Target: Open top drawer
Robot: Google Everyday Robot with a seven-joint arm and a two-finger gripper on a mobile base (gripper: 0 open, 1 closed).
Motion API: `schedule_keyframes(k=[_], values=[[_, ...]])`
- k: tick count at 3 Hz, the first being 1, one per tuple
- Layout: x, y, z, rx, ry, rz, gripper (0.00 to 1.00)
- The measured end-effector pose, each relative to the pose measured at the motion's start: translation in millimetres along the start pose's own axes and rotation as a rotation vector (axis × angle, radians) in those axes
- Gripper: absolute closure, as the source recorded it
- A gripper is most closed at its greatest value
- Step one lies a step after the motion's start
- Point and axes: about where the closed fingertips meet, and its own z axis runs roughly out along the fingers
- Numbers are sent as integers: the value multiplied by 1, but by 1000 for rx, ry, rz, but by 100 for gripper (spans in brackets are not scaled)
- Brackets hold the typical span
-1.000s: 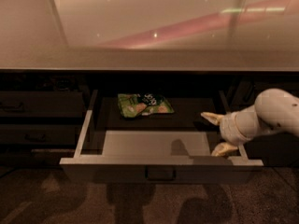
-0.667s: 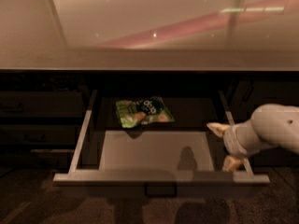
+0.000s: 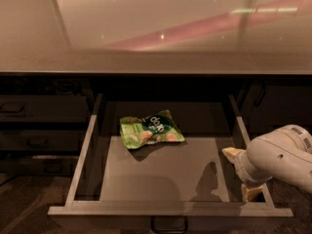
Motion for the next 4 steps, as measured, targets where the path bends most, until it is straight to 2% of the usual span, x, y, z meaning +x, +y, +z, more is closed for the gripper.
schedule_keyframes(k=[3,4], values=[[-6,6,1,-11,-27,-19,0],[-10,17,3,-21,-39,-31,0]])
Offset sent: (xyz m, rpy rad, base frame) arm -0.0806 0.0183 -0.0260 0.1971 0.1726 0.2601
